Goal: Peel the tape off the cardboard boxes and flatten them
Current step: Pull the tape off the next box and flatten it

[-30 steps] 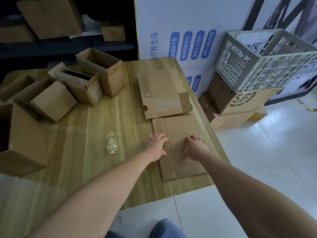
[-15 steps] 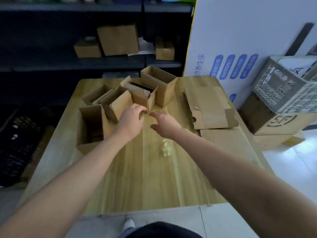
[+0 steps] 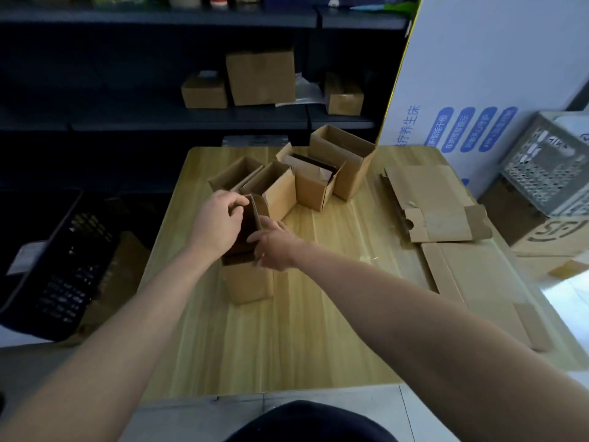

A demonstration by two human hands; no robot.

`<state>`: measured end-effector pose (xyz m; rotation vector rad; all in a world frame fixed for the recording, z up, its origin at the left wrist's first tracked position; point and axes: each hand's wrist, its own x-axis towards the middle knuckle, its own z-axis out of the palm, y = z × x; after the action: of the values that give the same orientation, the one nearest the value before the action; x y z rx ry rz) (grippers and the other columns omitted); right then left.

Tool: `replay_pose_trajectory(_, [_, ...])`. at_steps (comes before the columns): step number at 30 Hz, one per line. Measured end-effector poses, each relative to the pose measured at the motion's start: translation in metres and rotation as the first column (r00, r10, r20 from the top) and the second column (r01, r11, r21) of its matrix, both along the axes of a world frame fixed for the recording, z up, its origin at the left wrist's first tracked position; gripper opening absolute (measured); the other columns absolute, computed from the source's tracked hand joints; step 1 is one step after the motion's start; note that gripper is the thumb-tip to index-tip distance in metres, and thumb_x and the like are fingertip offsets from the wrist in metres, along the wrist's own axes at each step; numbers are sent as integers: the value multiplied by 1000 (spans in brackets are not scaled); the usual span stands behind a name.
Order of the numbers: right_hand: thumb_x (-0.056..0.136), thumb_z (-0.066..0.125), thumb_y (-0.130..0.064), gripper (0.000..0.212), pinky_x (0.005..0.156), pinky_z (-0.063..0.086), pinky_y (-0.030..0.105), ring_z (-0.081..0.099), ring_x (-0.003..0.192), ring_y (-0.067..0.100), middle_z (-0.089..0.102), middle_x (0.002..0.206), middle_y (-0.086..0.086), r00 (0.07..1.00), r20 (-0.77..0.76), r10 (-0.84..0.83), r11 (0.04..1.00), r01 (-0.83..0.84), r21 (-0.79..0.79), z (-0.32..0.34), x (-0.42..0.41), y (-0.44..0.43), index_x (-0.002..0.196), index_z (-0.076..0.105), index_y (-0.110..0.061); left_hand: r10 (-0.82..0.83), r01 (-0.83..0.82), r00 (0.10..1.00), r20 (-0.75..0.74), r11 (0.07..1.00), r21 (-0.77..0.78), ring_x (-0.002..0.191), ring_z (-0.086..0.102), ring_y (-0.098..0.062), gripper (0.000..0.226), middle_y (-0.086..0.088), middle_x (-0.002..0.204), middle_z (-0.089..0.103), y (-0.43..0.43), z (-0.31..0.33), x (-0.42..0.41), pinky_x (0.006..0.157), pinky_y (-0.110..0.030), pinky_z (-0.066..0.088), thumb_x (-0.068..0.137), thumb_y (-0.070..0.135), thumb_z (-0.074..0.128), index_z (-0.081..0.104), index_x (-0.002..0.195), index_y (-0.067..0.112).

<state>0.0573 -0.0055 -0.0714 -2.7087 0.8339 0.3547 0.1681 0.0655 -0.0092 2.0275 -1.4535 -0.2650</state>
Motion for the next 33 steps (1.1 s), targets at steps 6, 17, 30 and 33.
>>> replay_pose_trajectory(6, [95, 53, -26, 20, 80, 44, 32, 56, 94, 18, 62, 97, 3, 863, 311, -398, 902, 306, 305, 59, -23, -25, 99, 68, -12, -97, 92, 995, -38, 989, -113, 97, 46, -2, 23, 2, 117, 59, -18, 23, 2, 66, 1, 33, 96, 13, 50, 65, 114, 15])
replay_pose_trajectory(17, [96, 49, -24, 27, 68, 40, 28, 54, 77, 20, 57, 81, 5, 156, 460, -874, 425, 706, 567, 81, -154, -45, 92, 66, -3, -382, 382, 924, -23, 920, 80, 120, 46, -22, 41, -4, 130, 51, -59, 6, -80, 103, -37, 41, 90, 29, 62, 57, 128, 14])
replay_pose_trajectory(30, [93, 45, -10, 23, 63, 39, 32, 47, 74, 22, 47, 75, 6, -364, 383, -849, -47, 774, 631, 67, -343, -10, 72, 53, -9, -601, 601, 798, -46, 788, 136, 111, 53, -28, 30, -15, 121, 53, -98, -13, -281, 96, -32, 41, 91, 17, 62, 59, 117, 4])
replay_pose_trajectory(33, [95, 45, -14, 21, 81, 49, 41, 55, 88, 27, 55, 96, 14, -459, 324, -827, -121, 708, 695, 53, -371, 4, 98, 61, -2, -625, 620, 780, -39, 762, 184, 115, 48, -27, 30, -13, 122, 52, -100, -28, -311, 98, -33, 40, 92, 21, 61, 59, 118, 7])
